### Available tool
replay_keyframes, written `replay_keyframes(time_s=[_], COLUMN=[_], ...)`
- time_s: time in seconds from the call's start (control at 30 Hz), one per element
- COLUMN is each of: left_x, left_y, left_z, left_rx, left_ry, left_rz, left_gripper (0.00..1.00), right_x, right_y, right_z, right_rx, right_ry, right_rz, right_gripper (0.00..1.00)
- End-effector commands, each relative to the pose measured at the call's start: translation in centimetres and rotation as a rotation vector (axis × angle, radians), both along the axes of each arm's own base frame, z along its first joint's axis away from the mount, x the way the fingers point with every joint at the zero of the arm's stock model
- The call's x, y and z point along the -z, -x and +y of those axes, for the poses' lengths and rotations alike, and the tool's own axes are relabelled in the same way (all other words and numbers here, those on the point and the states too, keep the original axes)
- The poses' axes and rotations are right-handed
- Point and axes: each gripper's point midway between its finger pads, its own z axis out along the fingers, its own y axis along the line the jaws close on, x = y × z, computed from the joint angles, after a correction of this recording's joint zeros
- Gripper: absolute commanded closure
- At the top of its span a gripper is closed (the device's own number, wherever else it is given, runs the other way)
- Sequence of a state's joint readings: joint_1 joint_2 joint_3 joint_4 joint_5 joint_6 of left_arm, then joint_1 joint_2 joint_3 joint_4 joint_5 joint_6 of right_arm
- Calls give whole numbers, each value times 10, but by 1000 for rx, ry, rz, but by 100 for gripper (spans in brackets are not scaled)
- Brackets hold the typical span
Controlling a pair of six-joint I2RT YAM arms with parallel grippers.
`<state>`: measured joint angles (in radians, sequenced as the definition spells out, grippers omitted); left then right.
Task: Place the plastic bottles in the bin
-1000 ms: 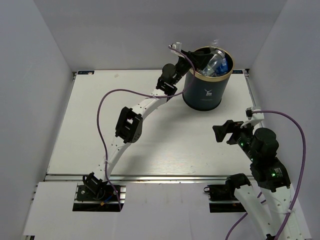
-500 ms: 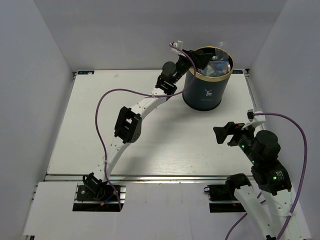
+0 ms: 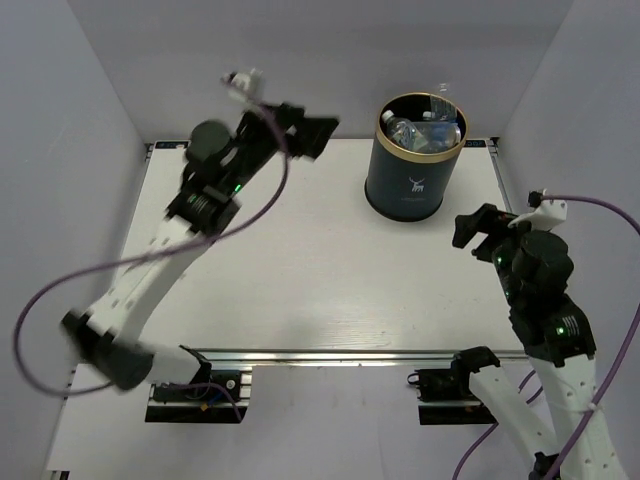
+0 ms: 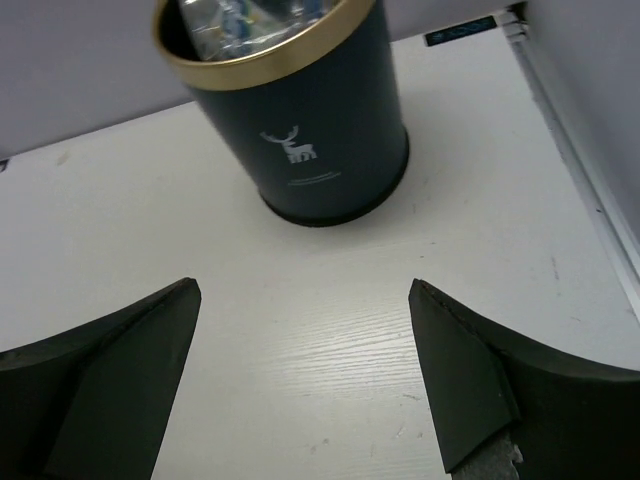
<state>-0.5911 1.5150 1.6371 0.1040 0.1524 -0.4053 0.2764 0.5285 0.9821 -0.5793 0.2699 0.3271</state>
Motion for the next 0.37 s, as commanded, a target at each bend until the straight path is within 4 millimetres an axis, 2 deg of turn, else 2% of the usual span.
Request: replay_keyframes(time_s=[0.0, 0.03, 0.07, 0.1, 0.13, 0.17, 0.2, 0.33], left_x=[101, 109, 139, 141, 131, 143, 146, 164], left_y=[56, 62, 71, 80, 93, 101, 106, 121], left_z=[42, 61, 79, 92, 107, 113, 117, 126], left_rx=[-42, -99, -142, -175, -204, -202, -201, -197], left_ry=[-256, -271, -339, -352, -343, -382, -394, -427], left_rz=[223, 237, 299, 302, 280, 309, 322, 375], left_gripper=[0, 0, 0, 0, 0, 0, 0, 0], right_x=[2, 4, 0, -1, 2, 0, 8, 18], right_y=[-11, -14, -14, -15, -17, -15, -21, -24], right_z=[-28, -26, -26, -26, -26, -23, -21, -15], right_rx=[196, 186, 185, 184, 179, 161, 151, 130], right_ry=[5, 13, 11, 10, 19, 18, 39, 48], right_rz=[71, 63, 43, 36, 35, 25, 56, 85], right_gripper=[10, 10, 10, 10, 10, 10, 10, 10])
